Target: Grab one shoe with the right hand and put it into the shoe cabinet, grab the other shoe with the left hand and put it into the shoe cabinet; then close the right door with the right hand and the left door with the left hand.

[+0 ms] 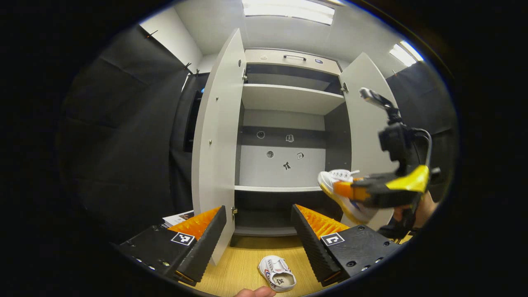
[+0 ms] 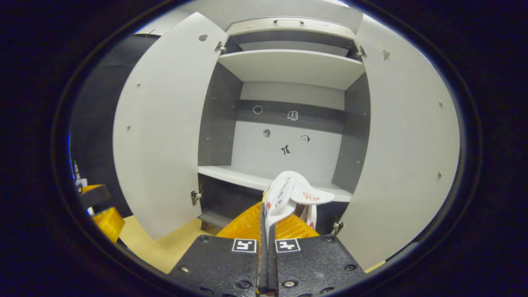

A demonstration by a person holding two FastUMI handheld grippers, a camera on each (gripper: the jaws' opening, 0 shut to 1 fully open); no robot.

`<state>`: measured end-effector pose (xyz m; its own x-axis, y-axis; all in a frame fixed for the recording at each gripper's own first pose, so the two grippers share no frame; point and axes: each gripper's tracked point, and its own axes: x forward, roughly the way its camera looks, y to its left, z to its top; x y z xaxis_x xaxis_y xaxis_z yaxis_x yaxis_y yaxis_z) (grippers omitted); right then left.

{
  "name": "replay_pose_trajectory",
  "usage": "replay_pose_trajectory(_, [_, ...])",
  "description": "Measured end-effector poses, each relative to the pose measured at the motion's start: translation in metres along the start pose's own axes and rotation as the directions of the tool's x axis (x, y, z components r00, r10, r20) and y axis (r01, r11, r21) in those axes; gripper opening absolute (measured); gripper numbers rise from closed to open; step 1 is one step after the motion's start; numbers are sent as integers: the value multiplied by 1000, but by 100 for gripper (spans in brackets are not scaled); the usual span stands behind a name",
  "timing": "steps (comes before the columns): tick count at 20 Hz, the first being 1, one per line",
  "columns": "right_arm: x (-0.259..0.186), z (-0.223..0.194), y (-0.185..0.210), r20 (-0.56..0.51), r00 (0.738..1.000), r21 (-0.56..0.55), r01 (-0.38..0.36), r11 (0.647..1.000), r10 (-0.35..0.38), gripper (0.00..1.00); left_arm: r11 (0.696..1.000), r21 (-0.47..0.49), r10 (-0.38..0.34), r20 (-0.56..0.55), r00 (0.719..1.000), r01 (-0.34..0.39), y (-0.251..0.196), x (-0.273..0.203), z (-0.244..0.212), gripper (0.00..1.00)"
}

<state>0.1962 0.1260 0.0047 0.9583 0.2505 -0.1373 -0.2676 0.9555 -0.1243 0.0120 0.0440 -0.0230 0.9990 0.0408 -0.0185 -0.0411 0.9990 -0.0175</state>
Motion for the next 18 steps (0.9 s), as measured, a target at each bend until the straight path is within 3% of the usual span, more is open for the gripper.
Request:
replay_pose_trajectory(4, [59,42,-22,-4,999,-51,34,998,-35,4,1000,11,-4,1,1000,4,-1,-2,-1,95])
replay_pose_trajectory(8, [125,57,-44,-73,994,-74,81,994,-86,4,1000,-13,-13,-18,1000,12,-5,-4,-8,95])
replay_pose_trajectory(12, [184,40,-57,-194,975,-110,90,990,-110,4,1000,-22,-21,-31,999,21,-7,-1,-13,95])
replay_pose_trajectory(18, [227,18,-66,-321,936,-151,103,983,-148,1,1000,-13,4,-51,999,-5,7,6,-21,95])
